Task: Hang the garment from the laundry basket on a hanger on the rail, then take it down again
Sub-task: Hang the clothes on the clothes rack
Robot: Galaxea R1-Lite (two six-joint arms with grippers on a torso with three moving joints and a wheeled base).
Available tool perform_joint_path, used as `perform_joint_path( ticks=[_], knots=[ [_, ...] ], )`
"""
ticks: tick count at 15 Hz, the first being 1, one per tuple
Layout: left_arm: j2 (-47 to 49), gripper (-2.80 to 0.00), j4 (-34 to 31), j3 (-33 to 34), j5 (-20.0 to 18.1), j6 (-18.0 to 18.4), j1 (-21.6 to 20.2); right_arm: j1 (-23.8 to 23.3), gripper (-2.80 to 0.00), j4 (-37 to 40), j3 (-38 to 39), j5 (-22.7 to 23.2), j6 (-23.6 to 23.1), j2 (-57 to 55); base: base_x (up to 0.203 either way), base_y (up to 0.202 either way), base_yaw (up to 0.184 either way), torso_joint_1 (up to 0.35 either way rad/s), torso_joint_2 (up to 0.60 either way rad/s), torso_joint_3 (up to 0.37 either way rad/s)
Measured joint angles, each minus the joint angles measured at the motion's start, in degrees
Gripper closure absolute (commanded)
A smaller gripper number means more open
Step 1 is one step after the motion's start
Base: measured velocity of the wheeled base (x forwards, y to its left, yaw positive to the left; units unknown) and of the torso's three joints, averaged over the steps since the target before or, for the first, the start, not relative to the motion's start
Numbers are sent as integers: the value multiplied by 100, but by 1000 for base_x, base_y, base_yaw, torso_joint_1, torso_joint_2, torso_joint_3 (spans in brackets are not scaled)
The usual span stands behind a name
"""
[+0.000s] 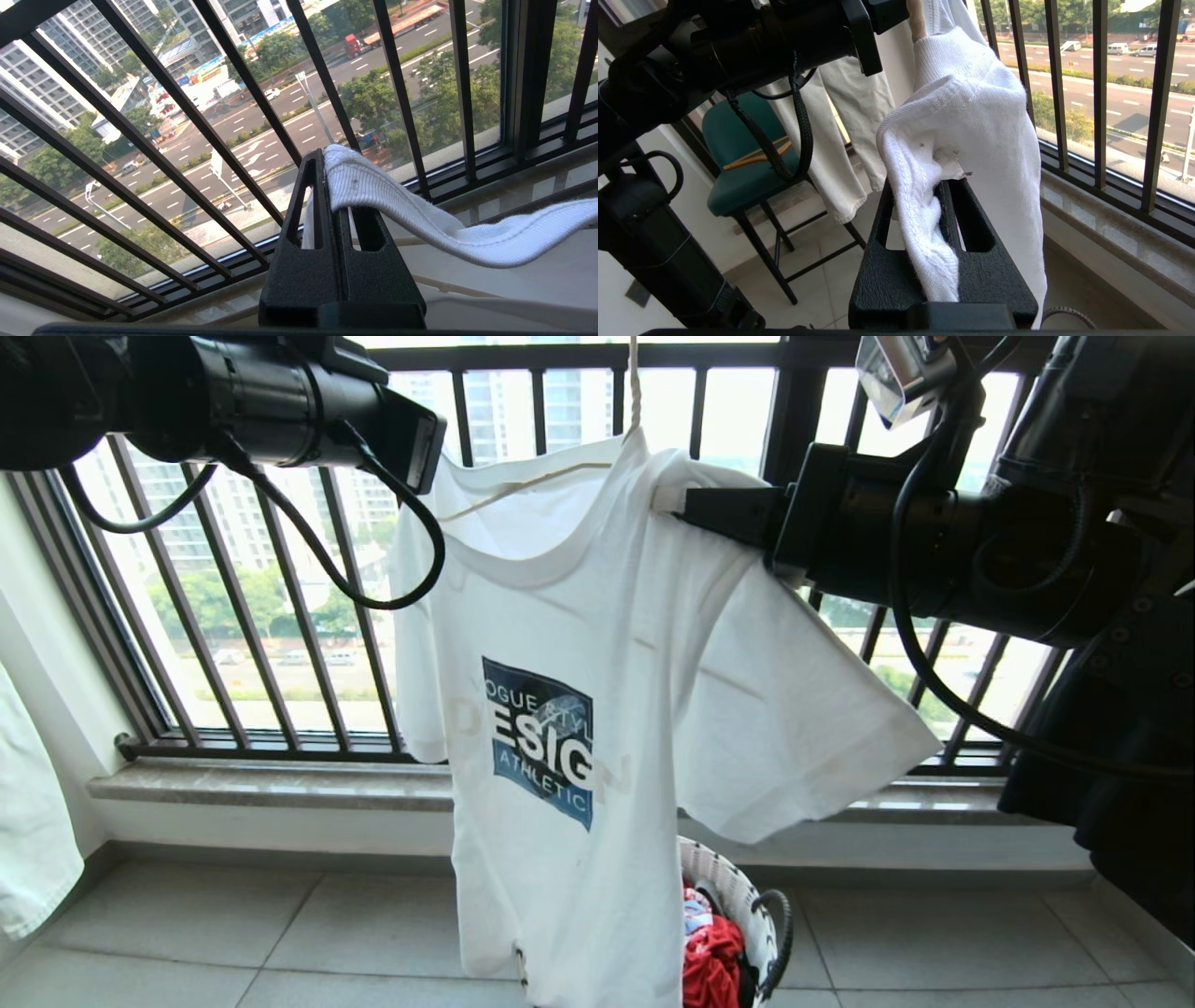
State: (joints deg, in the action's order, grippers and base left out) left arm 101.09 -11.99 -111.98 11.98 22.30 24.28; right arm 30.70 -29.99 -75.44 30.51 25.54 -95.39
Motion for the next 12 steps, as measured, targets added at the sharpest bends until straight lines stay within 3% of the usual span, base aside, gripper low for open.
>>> perform_joint_path(
  ticks=[3,7,9,12],
  knots=[
    [33,0,169,0,-9,-22,52,11,0,4,22,10,0,-2,0,0,0,0,0,0],
    [35,0,180,-9,-49,-525,282,17,0,15,28,16,30,-2,0,0,0,0,0,0],
    [46,0,191,-9,-247,-736,325,24,0,34,28,25,76,0,0,0,0,0,0,0],
    [117,0,500,-1,-539,-805,355,37,0,26,28,279,514,57,0,0,0,0,0,0]
  ],
)
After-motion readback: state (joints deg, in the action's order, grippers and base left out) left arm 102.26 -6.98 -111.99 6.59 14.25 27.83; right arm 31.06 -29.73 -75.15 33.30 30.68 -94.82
